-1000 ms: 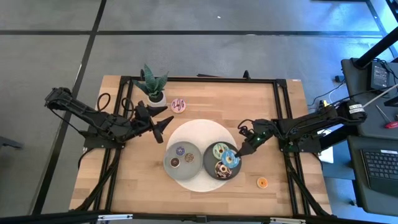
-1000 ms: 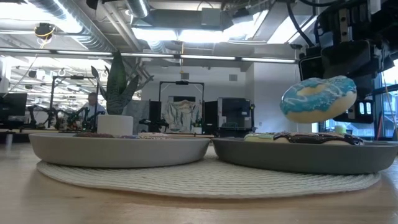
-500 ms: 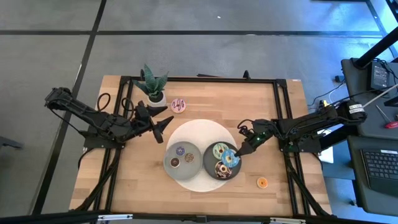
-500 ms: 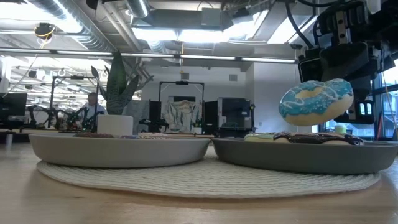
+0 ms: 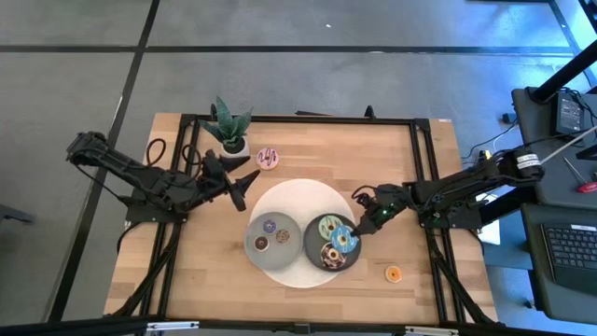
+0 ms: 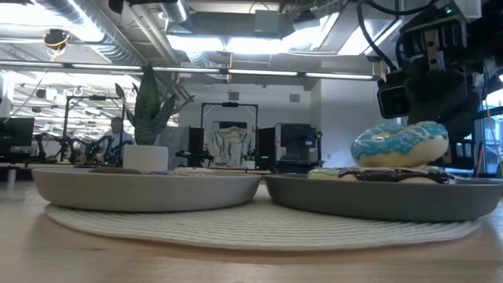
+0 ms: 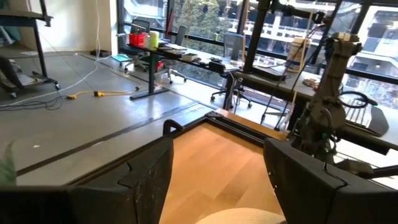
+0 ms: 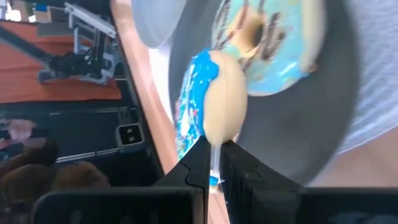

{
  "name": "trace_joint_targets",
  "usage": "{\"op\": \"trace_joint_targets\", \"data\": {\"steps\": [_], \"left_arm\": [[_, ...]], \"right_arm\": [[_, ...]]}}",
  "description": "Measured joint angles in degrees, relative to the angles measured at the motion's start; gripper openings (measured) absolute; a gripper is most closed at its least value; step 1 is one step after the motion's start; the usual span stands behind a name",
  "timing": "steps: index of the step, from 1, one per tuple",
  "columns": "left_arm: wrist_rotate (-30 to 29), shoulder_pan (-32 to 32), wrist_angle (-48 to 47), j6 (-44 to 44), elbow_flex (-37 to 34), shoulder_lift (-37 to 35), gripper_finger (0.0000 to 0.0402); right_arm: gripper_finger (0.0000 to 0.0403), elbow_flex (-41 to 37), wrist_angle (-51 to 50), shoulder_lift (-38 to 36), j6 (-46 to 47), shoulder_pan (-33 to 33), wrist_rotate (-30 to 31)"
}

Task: Pick & Place donuts
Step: Put the large blue donut on the dark gray plate

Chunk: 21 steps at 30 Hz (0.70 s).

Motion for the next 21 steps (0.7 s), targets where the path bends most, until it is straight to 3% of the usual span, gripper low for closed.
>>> {"op": "trace_joint_targets", "data": {"steps": [9,21], "left_arm": [[5.20,3.20,-0.03,-0.03,-0.01,0.00,0.0245],[7.23,4.20,-0.20,0.09,-0.02,0.00,0.0245]], "right_arm": [[0.0039,0.00,-0.34,0.82,-2.18,0.00,1.09],[0.0157,0.00,-5.35,0.82,-1.96,0.00,0.98]]}}
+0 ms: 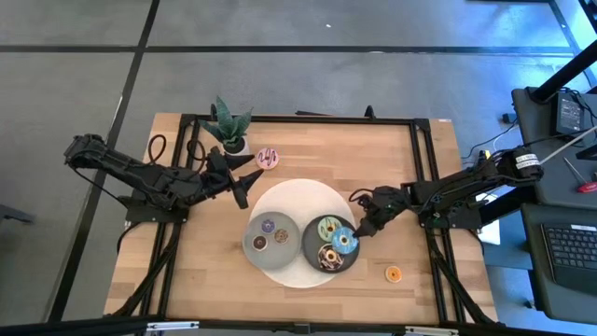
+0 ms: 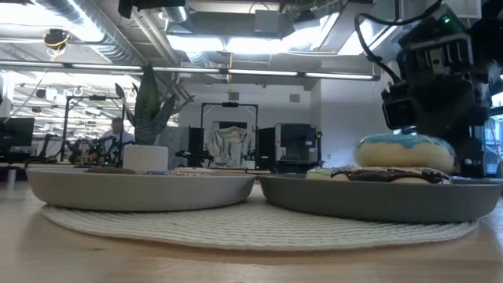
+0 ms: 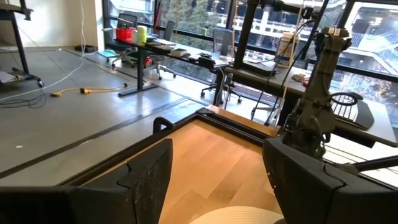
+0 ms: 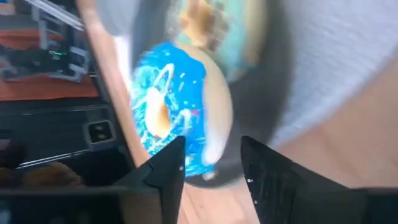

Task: Pick & Place donuts
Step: Put the large blue donut on the dark gray plate, then put the small yellow donut on the light gray plate

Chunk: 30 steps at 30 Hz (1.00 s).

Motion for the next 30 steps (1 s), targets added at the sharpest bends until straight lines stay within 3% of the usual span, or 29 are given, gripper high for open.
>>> {"op": "trace_joint_targets", "data": {"steps": [7,15,18,23,30], "left_arm": [[0.00,0.00,-0.04,0.01,0.01,0.00,0.0246],[-0.01,0.00,-0.07,0.02,0.00,0.00,0.0246],[-0.01,0.00,-0.11,0.02,0.02,0.00,0.0247],[-0.03,0.00,-0.54,1.41,0.01,0.00,0.0245],[-1.42,0.00,-0.50,1.77,0.00,-0.01,0.0246]], "right_arm": [[0.0171,0.00,-8.00,0.00,-0.93,0.00,0.00],[0.0167,1.13,-9.09,-0.79,-0.87,0.00,-0.06],[0.0166,3.27,-12.04,-2.06,5.06,0.00,-0.62],[0.0166,10.66,-27.20,-3.46,9.51,1.52,2.25],[0.0166,30.27,-62.83,-3.69,11.95,9.76,14.85]]}}
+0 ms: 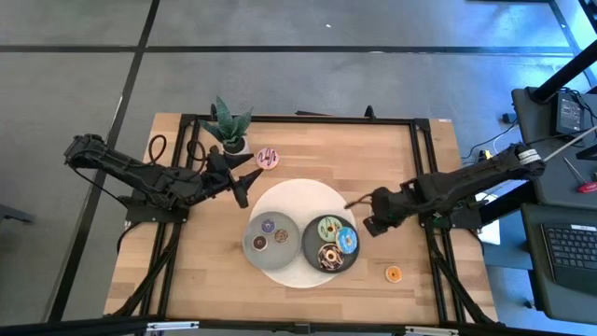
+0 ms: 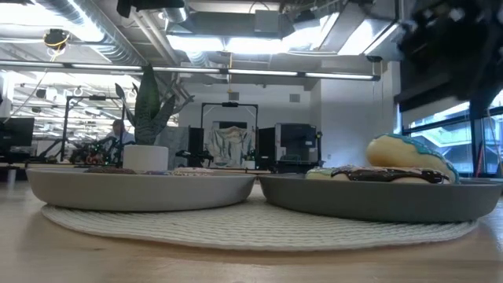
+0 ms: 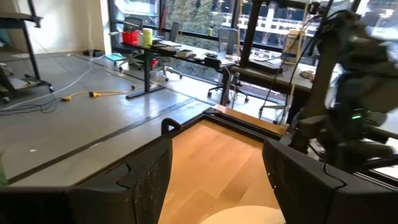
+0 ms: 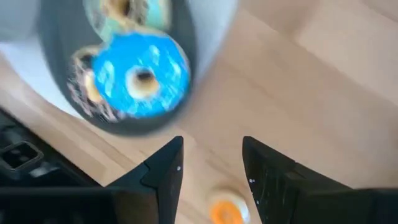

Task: Pick & Place donuts
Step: Put the small yellow donut on the light gray plate

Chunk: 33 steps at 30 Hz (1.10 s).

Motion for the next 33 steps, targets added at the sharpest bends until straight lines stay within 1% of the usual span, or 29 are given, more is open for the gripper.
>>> {"op": "trace_joint_targets", "data": {"steps": [2,4,6,10,15,18,22,24,27,33], "left_arm": [[-0.91,0.00,0.02,0.02,0.00,-0.01,0.0245],[-1.24,0.00,0.02,0.04,0.02,-0.01,0.0245],[-1.18,0.00,0.02,0.38,0.00,-0.01,0.0245],[-1.14,0.00,0.03,0.44,0.00,0.01,0.0246],[-1.15,0.17,0.04,1.22,0.01,0.01,0.0245],[-0.96,1.10,0.04,2.67,0.01,0.01,0.0246],[-0.75,2.72,0.07,2.67,0.01,0.01,0.0245],[-0.18,3.56,0.07,2.64,0.00,0.01,0.0244],[2.99,5.01,0.07,2.69,0.00,0.01,0.0246],[9.77,7.94,0.10,2.07,0.01,0.20,0.0244]], "right_arm": [[0.0166,3.28,-5.25,0.12,4.72,3.69,2.02],[0.0166,4.57,-4.91,0.06,8.06,7.84,4.94],[0.0166,4.57,-4.00,0.32,11.18,11.97,5.82],[0.0166,4.53,-4.90,2.61,19.41,19.46,2.11],[0.0166,4.52,-6.00,6.38,27.82,26.47,1.35],[0.0166,4.50,-5.76,9.37,31.34,28.69,0.66],[0.0166,4.50,-3.42,13.75,34.00,29.71,-4.30],[0.0166,4.46,-1.70,16.14,34.38,29.74,-5.79],[0.0166,4.46,0.01,19.20,34.18,29.73,-5.70],[0.0166,4.41,-0.64,23.19,33.66,29.52,-5.56]]}}
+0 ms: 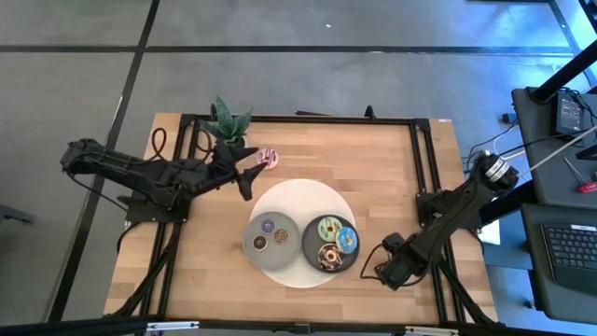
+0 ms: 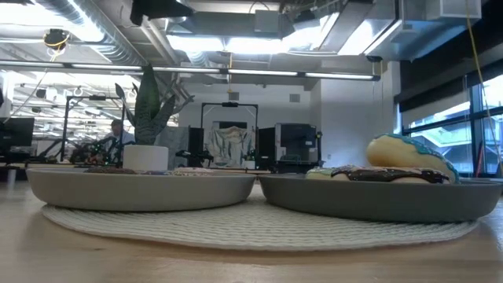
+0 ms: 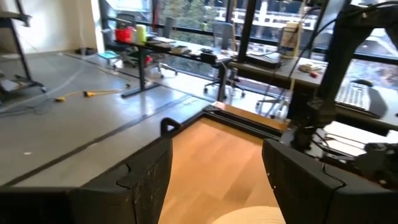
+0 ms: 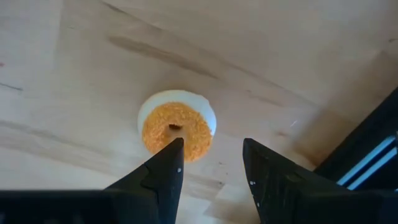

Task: Pick & Place donuts
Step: Put the small yellow donut on the light gray plate

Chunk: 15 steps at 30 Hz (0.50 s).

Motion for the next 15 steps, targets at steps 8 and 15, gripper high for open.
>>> {"op": "trace_joint_targets", "data": {"steps": [8,15], "left_arm": [[4.50,1.67,0.31,-0.83,0.01,0.92,0.0245],[4.52,1.72,-0.10,-0.85,0.01,1.58,0.0246]], "right_arm": [[0.0166,0.00,0.94,3.00,-1.58,0.00,0.02],[0.0166,0.00,4.61,5.87,-1.75,-0.02,0.02]]}}
